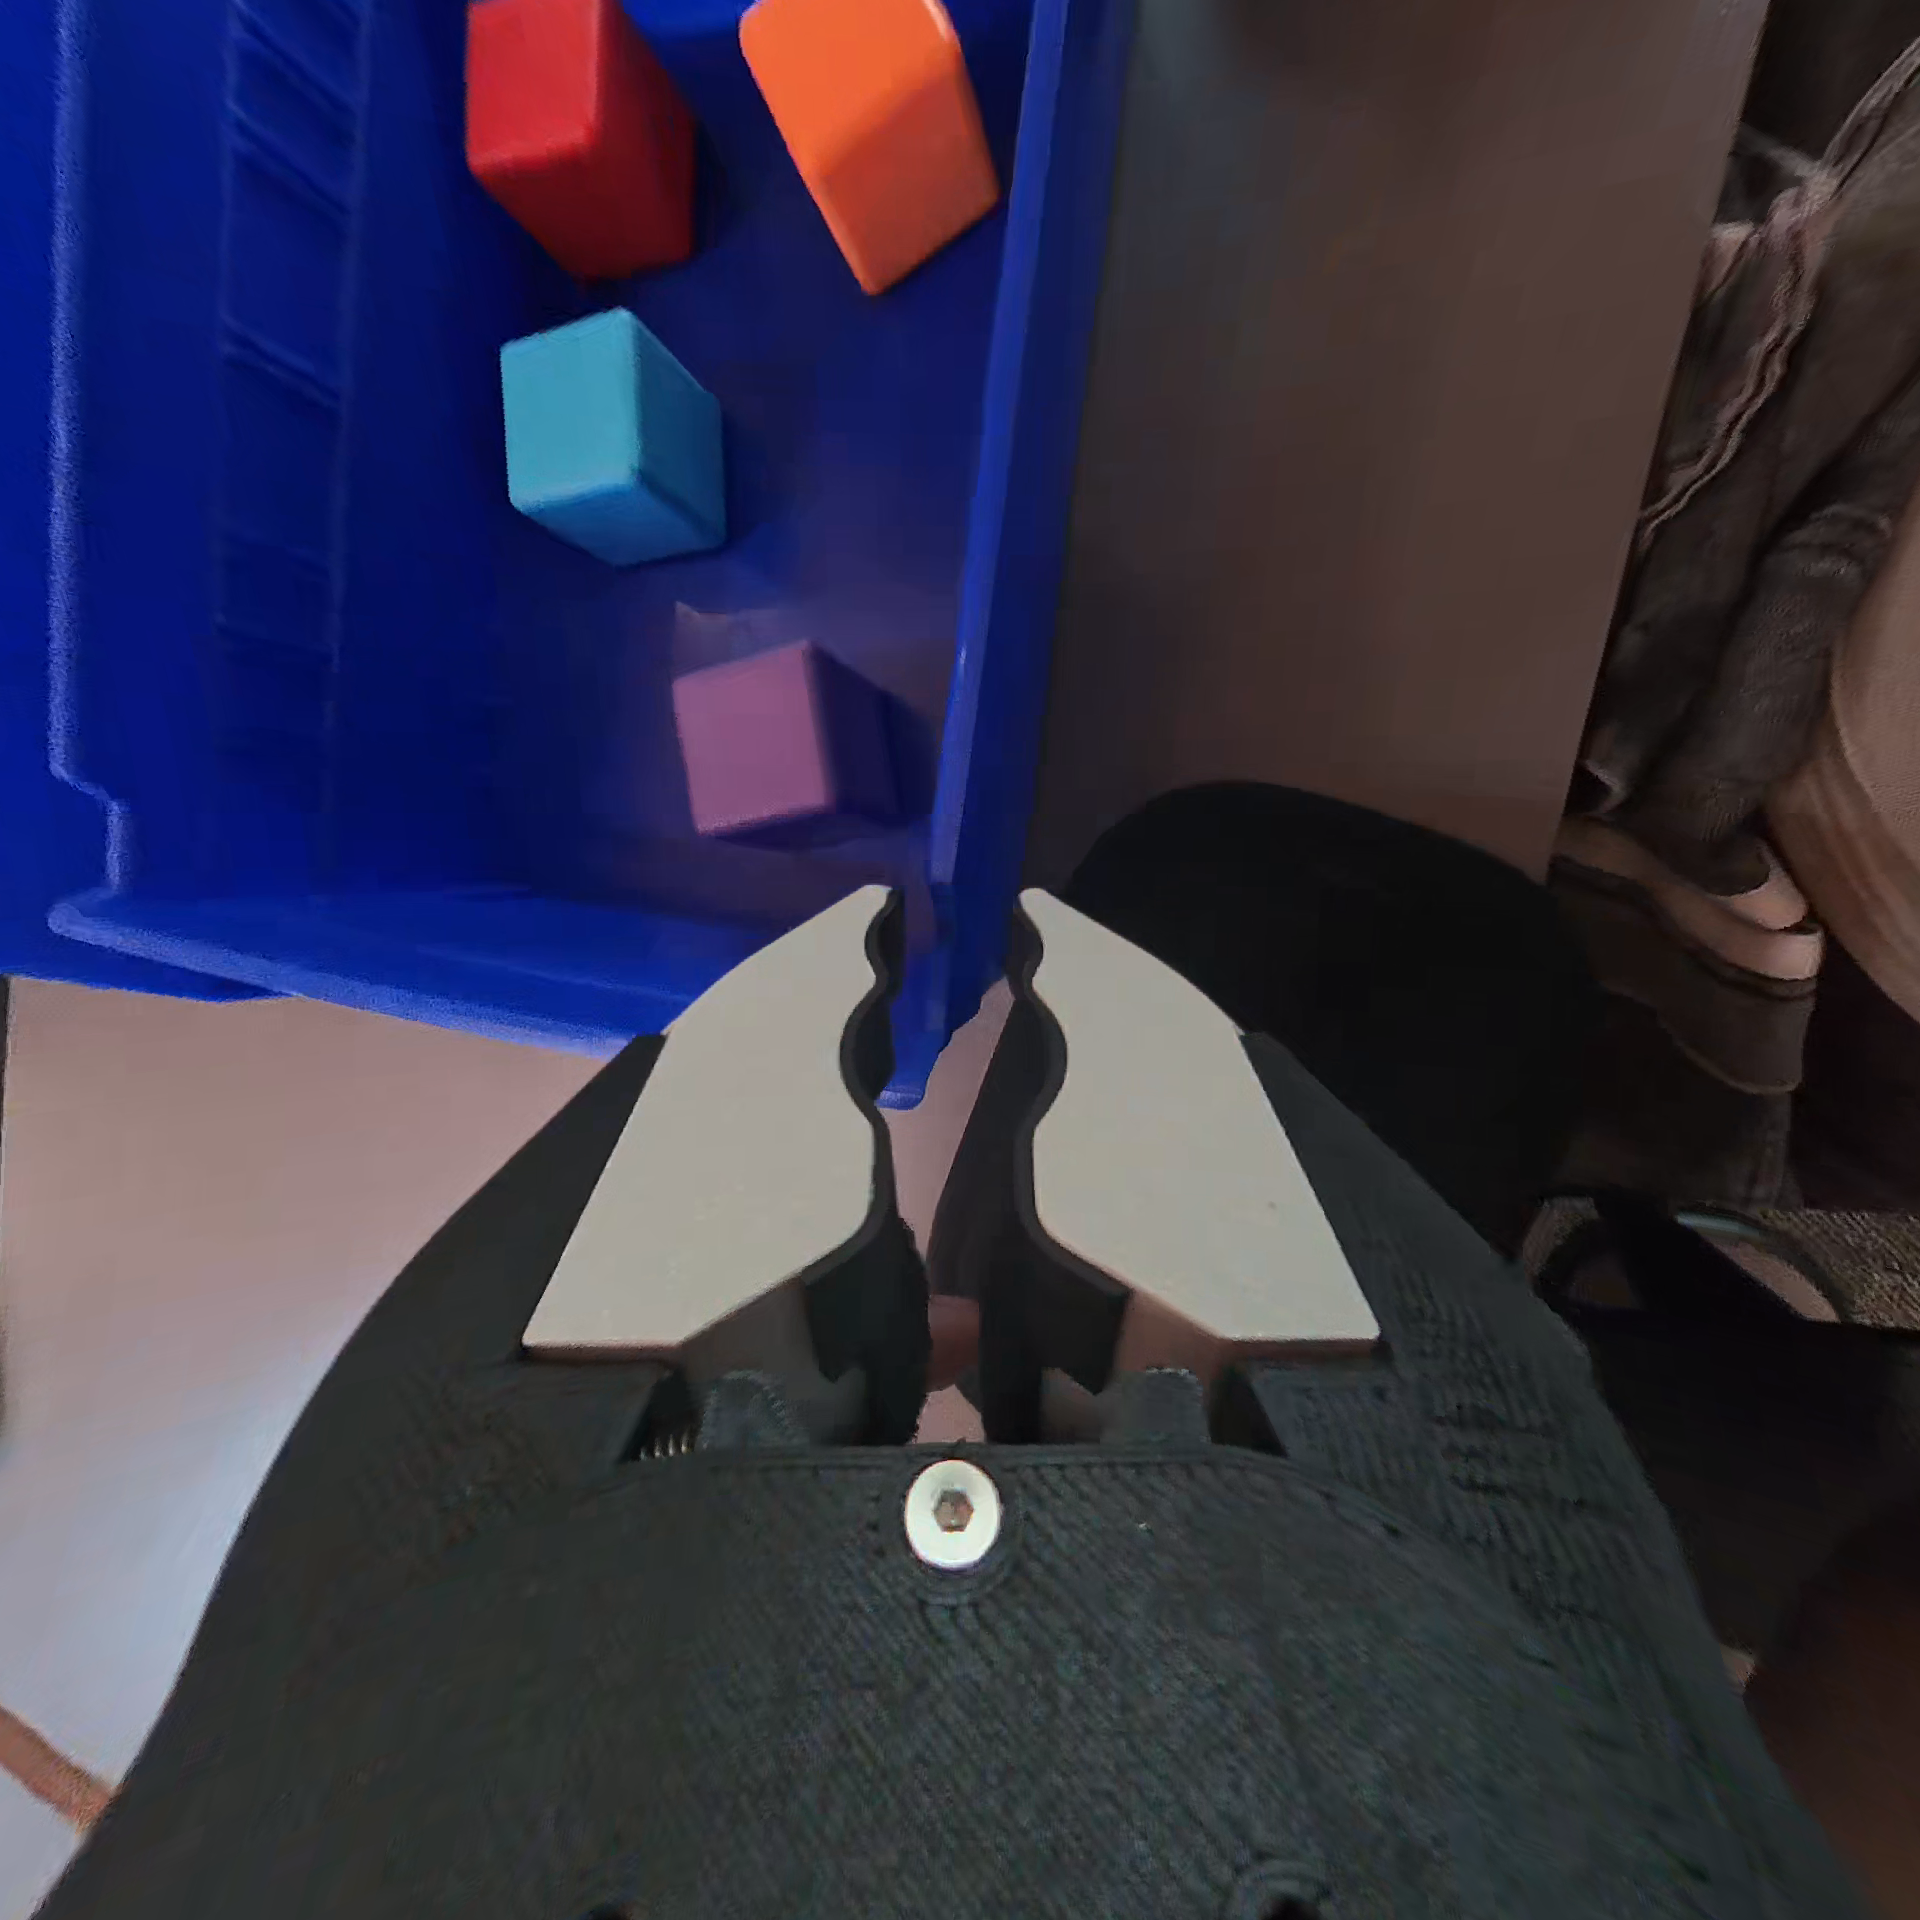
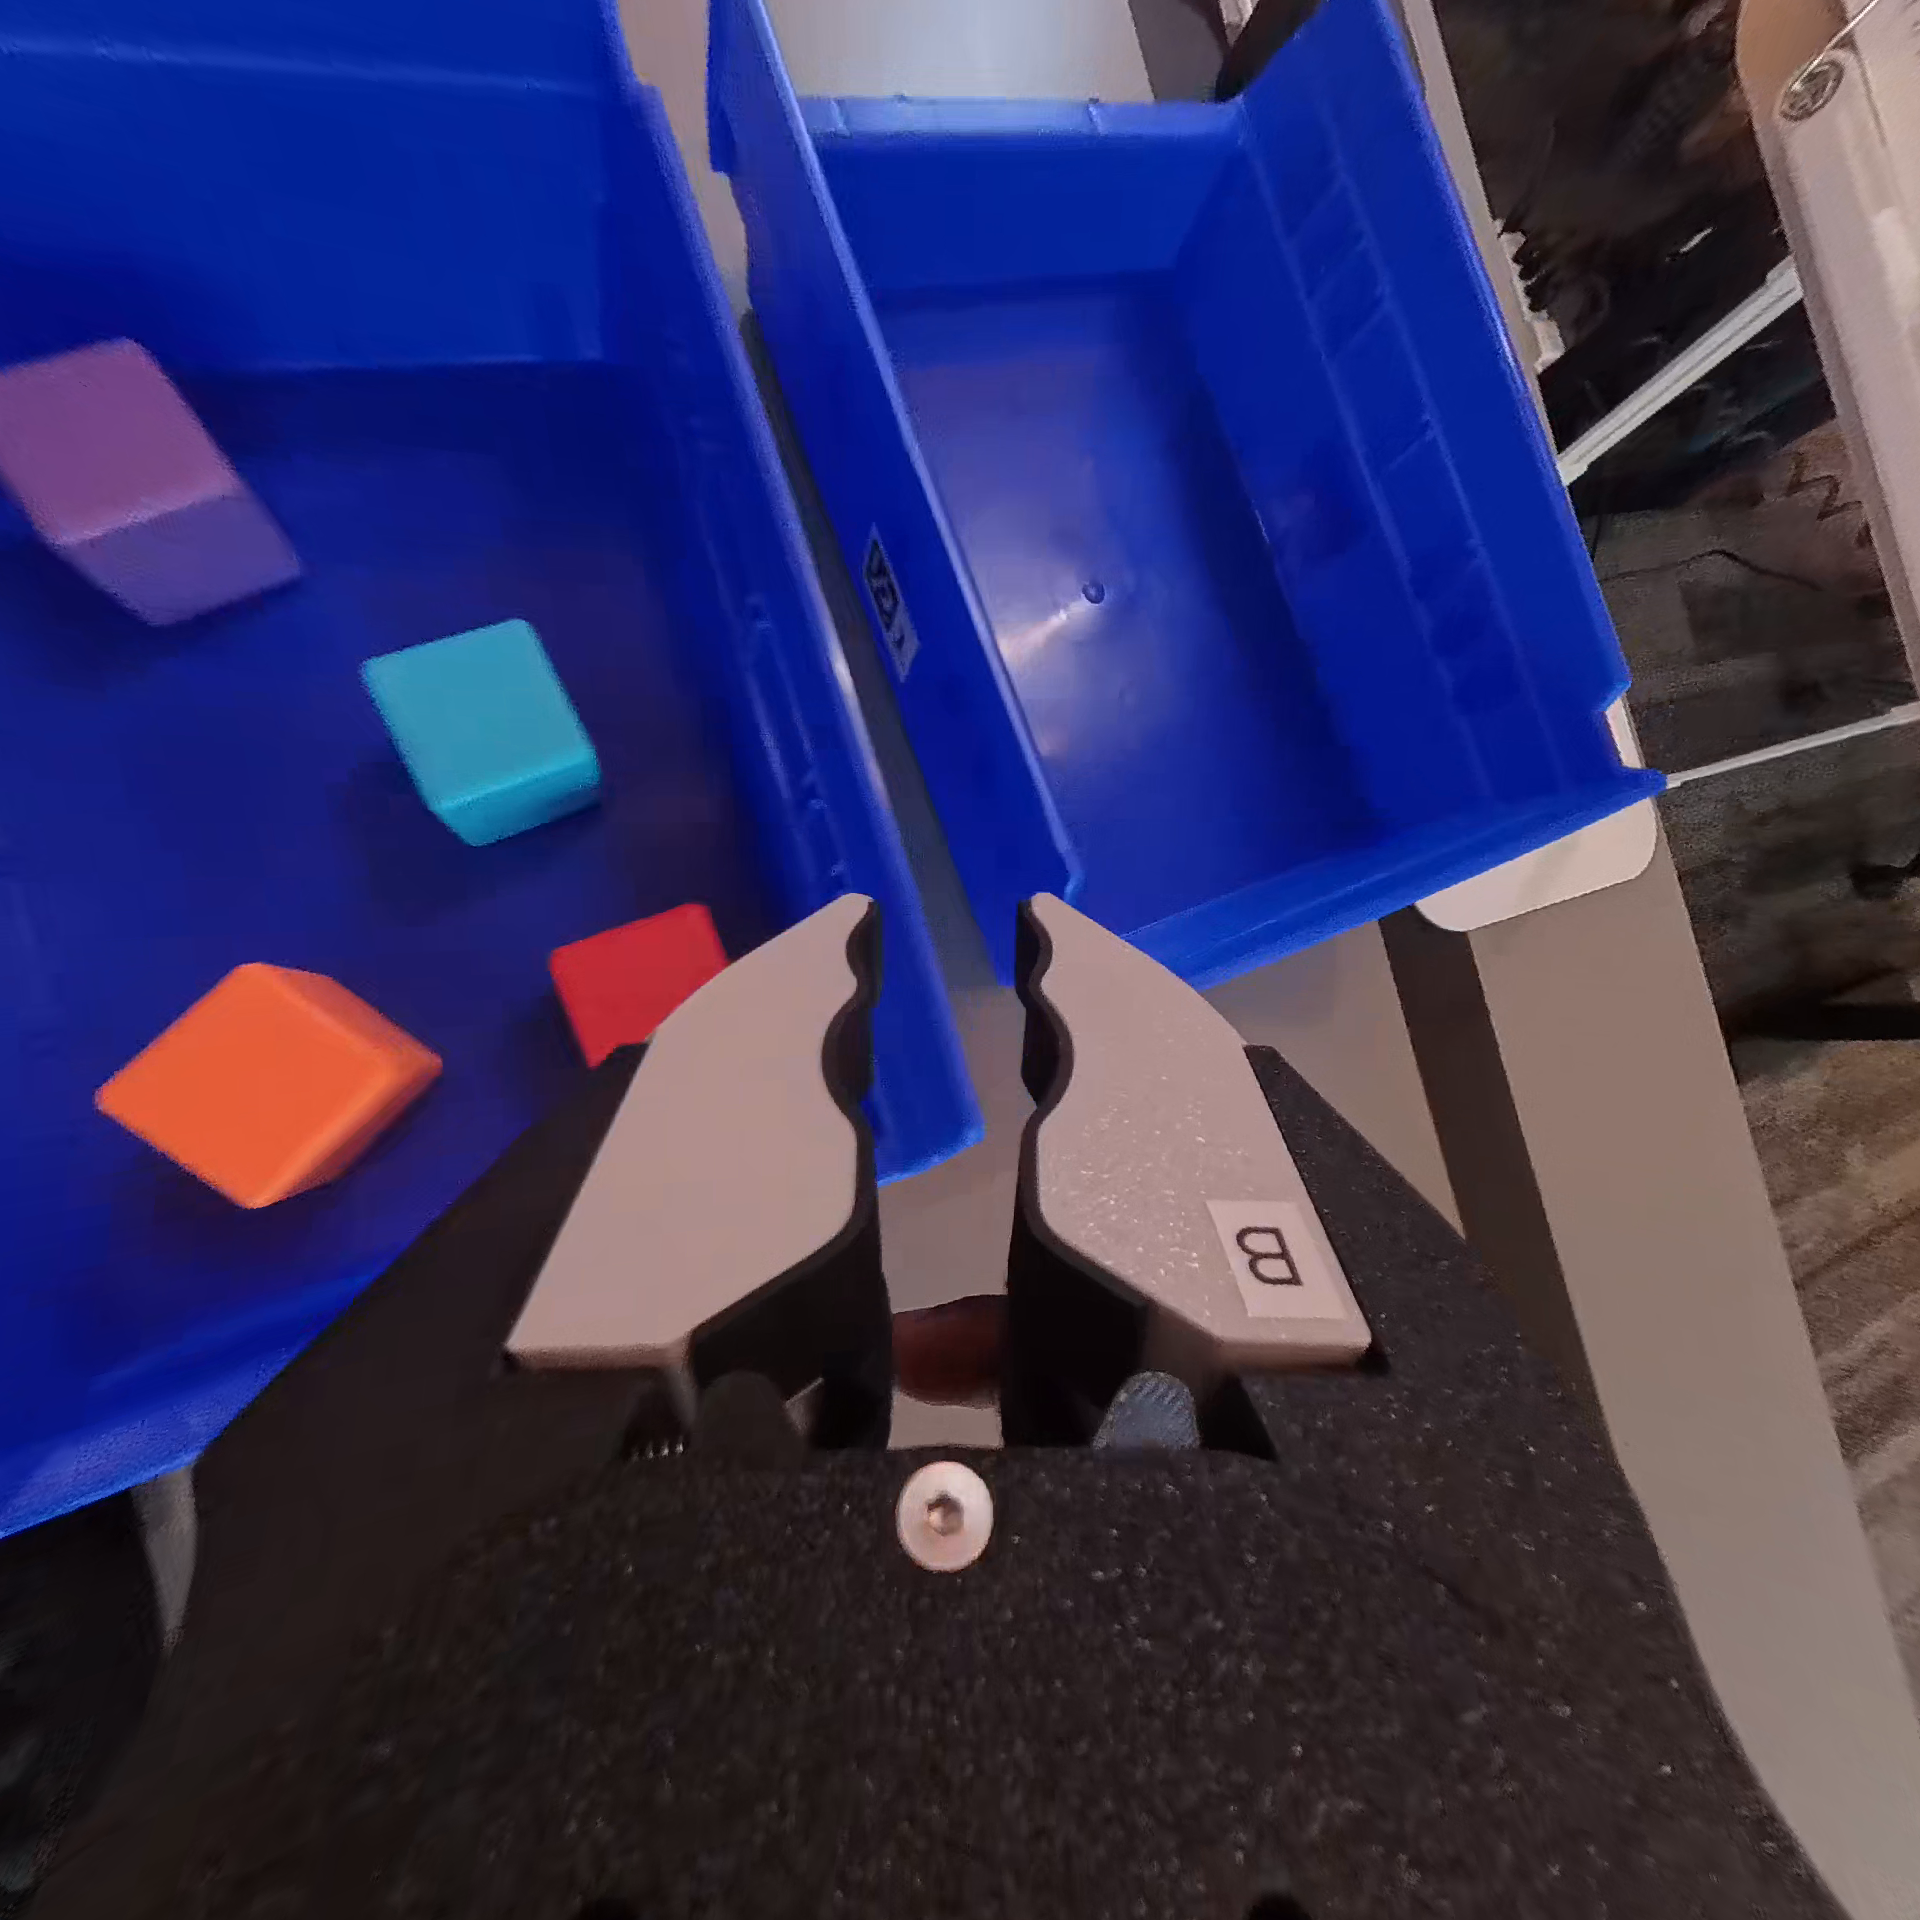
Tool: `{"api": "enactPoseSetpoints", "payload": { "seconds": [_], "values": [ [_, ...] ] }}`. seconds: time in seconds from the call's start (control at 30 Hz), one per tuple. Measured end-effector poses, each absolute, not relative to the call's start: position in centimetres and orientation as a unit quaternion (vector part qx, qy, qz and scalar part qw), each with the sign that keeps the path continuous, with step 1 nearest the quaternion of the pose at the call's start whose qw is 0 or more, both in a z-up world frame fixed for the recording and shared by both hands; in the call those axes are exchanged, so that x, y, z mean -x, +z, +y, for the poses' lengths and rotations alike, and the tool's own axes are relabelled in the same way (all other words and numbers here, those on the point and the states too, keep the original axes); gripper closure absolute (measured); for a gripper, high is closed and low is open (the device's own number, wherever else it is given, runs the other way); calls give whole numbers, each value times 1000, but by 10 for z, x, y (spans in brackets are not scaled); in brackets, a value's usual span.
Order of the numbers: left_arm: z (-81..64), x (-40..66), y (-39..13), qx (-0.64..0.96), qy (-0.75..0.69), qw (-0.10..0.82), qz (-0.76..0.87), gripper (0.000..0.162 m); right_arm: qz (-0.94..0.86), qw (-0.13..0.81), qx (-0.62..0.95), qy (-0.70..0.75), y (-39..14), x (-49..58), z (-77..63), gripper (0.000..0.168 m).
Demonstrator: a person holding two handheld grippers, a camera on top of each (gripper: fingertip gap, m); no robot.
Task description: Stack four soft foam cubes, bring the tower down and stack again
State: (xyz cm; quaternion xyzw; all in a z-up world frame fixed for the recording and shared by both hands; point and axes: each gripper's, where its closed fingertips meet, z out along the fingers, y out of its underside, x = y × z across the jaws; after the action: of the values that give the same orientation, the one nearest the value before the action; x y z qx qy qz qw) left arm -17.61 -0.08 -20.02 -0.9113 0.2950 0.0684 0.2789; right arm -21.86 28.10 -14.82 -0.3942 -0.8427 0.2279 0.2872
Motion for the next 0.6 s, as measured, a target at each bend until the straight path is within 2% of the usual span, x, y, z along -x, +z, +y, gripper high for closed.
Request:
{"api": "enactPoseSetpoints", "payload": {
  "seconds": [0.17, 0.43, 0.53, 0.6],
  "values": [
    [-3, 180, -214, 921, 71, 248, 292, 151, -872, 261, 383, 158, -169, 232, 296, 145],
    [-2, 181, -219, 924, 73, 247, 284, 153, -901, 212, 375, 59, -203, 248, 321, 145],
    [-2, 181, -219, 924, 69, 250, 280, 154, -904, 191, 380, 48, -215, 248, 322, 161],
    [-3, 181, -219, 923, 66, 254, 283, 155, -892, 182, 409, 62, -215, 248, 323, 161]
  ]
}}
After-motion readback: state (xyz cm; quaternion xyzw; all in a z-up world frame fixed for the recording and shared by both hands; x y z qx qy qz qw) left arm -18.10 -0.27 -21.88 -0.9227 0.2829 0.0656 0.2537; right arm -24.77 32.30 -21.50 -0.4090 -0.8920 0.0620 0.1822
